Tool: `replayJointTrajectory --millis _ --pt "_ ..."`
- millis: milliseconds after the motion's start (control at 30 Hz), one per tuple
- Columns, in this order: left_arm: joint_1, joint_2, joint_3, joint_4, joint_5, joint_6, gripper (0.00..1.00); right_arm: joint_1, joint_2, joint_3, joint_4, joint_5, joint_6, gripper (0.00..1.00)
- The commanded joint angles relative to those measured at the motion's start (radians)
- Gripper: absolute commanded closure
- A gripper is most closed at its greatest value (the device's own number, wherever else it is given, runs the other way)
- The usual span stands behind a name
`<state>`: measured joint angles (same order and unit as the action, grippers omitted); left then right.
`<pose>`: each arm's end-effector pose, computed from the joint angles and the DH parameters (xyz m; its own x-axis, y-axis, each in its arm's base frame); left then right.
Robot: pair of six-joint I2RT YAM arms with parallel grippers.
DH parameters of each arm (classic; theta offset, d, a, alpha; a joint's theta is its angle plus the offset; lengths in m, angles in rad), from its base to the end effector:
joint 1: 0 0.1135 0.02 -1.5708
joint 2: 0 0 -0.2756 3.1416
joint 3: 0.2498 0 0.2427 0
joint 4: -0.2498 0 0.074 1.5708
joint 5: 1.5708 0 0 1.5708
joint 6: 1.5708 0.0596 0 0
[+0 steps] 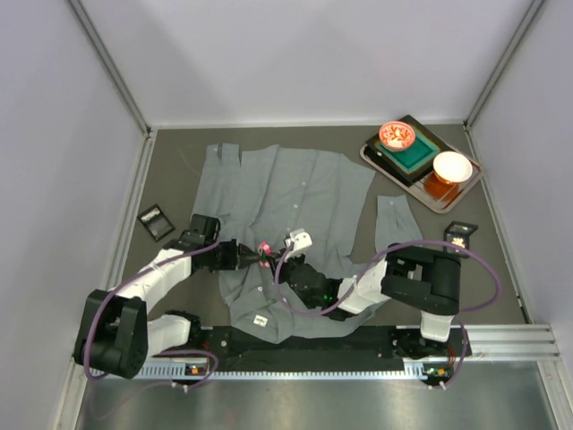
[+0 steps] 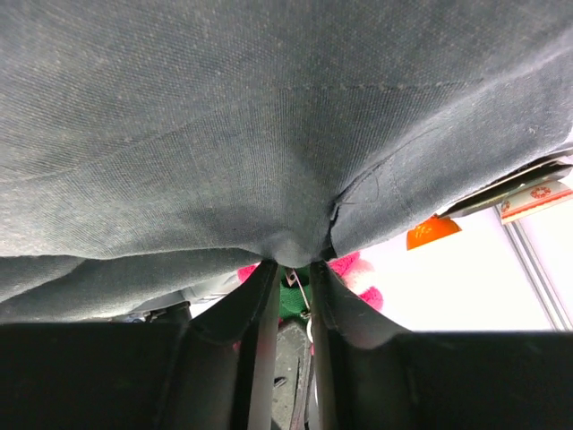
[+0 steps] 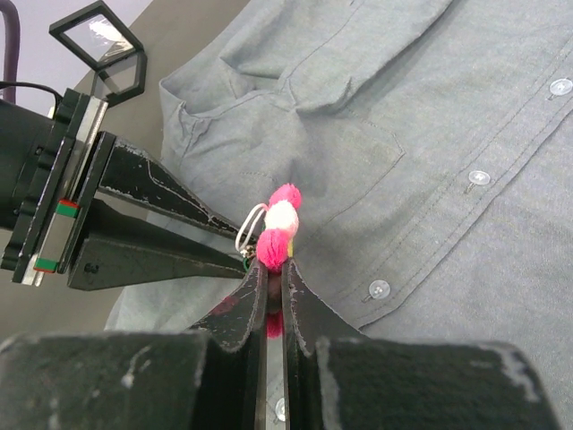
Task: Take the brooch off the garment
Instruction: Remove the brooch from the clothes.
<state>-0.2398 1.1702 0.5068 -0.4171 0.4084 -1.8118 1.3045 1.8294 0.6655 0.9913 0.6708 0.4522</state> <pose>0.1842 -0.0694 0.1562 -0.1836 -0.8726 0.4526 -0.9276 0.0013 -0.3737 0.1298 0.3352 0.1670 -0.3004 0.1992 -0.9328 -0.5150 0.7892 0.3344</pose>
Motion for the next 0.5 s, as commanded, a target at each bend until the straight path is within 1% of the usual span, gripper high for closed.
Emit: replayJointTrajectory --millis 0,33,67,133,167,267,333,367,433,467 --pt "-0.006 0.000 0.015 0.072 -0.036 -0.006 0.79 0.030 -0.061 0.042 -0.017 0.023 0.034 1.00" --pt "-0.006 -0.010 0.010 0.080 -0.040 -0.006 0.82 0.033 -0.064 0.042 -0.022 0.024 0.040 1.00" --pt "-0.006 -0.018 0.003 0.087 -0.042 -0.004 0.87 0.033 -0.067 0.042 -0.026 0.024 0.045 1.00" --pt "-0.006 -0.033 -0.019 0.109 -0.045 -0.009 0.90 0.033 -0.076 0.040 -0.046 0.026 0.054 1.00" --pt "-0.006 -0.038 -0.025 0.109 -0.045 -0.006 0.93 0.033 -0.079 0.039 -0.051 0.024 0.059 1.00" --pt "-0.007 -0.049 -0.034 0.089 -0.040 0.012 1.00 0.032 -0.087 0.036 -0.066 0.009 0.068 1.00" --pt "-0.007 -0.052 -0.033 0.066 -0.037 0.029 1.00 0.032 -0.100 0.034 -0.078 0.003 0.057 0.95" --pt "-0.007 -0.052 -0.025 0.020 -0.037 0.054 1.00 0.032 -0.107 0.034 -0.089 0.001 0.049 0.89" --pt "-0.006 -0.038 -0.016 -0.023 -0.030 0.083 1.00 0.026 -0.130 0.036 -0.135 -0.026 0.033 0.85" --pt "-0.006 -0.031 -0.002 -0.070 -0.020 0.119 1.00 0.015 -0.139 0.029 -0.146 -0.074 0.037 0.77"
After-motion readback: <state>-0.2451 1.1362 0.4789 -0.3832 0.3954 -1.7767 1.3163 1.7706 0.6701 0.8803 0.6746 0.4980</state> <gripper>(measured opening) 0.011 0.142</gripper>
